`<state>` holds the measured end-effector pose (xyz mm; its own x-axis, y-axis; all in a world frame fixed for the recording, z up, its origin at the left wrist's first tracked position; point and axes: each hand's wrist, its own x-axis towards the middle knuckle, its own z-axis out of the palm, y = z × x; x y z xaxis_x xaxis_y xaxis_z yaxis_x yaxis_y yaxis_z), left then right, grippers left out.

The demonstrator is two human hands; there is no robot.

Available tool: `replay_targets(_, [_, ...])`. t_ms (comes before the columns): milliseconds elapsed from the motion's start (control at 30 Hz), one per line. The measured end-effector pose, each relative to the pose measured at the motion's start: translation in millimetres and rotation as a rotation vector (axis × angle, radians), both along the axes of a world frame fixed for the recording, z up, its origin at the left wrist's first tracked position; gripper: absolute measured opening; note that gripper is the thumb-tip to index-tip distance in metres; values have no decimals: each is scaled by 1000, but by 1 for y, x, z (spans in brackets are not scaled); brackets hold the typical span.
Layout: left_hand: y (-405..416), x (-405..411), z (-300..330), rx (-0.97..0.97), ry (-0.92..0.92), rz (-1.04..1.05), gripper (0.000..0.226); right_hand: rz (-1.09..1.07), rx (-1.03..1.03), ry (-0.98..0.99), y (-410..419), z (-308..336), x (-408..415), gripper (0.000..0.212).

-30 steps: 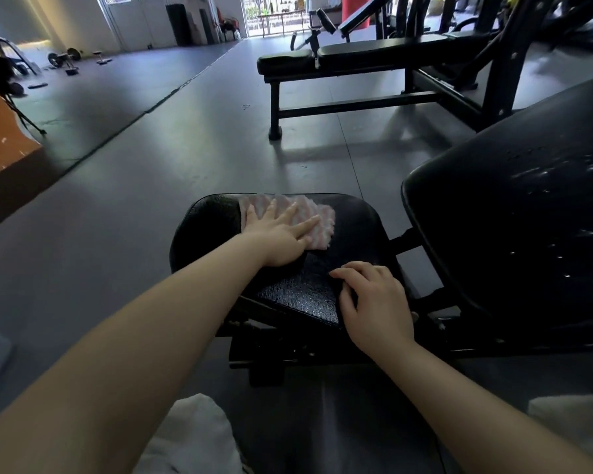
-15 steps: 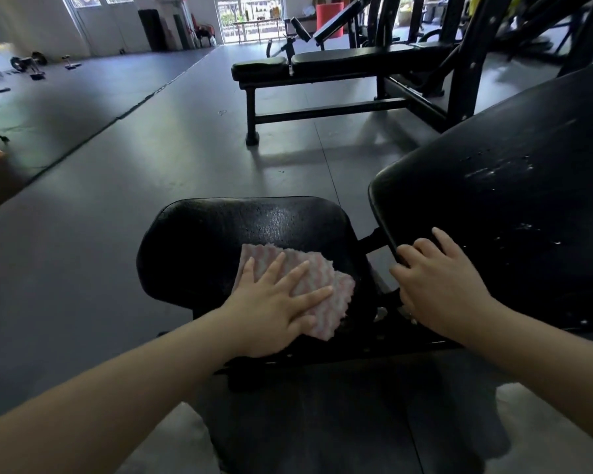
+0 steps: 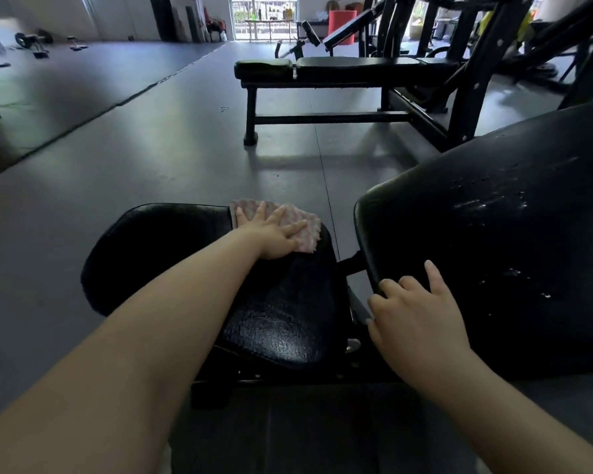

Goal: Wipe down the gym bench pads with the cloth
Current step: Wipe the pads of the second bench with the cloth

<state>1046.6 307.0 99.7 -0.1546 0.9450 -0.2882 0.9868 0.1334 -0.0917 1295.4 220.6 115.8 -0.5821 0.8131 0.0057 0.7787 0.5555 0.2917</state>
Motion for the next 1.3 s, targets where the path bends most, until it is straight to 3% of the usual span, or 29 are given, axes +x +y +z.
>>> replay_targets(200, [22,9,-1,3,23,56,52,2,-66,47,2,3,2,33])
replay_targets(433, [5,30,-5,-16,20,-35,47,19,-84,95,-1,4,6,32])
replay_targets(900, [-138,77,-2,-81,41,-456,47,8,-80,86,-5,5,10,35])
replay_targets(1067, [-99,66,0,-101,73,-389,47,19,-91,98,-3,6,10,36])
replay_targets(1300, [0,57,-11,-21,46,-114,49,89,-116,204,6,1,14,34])
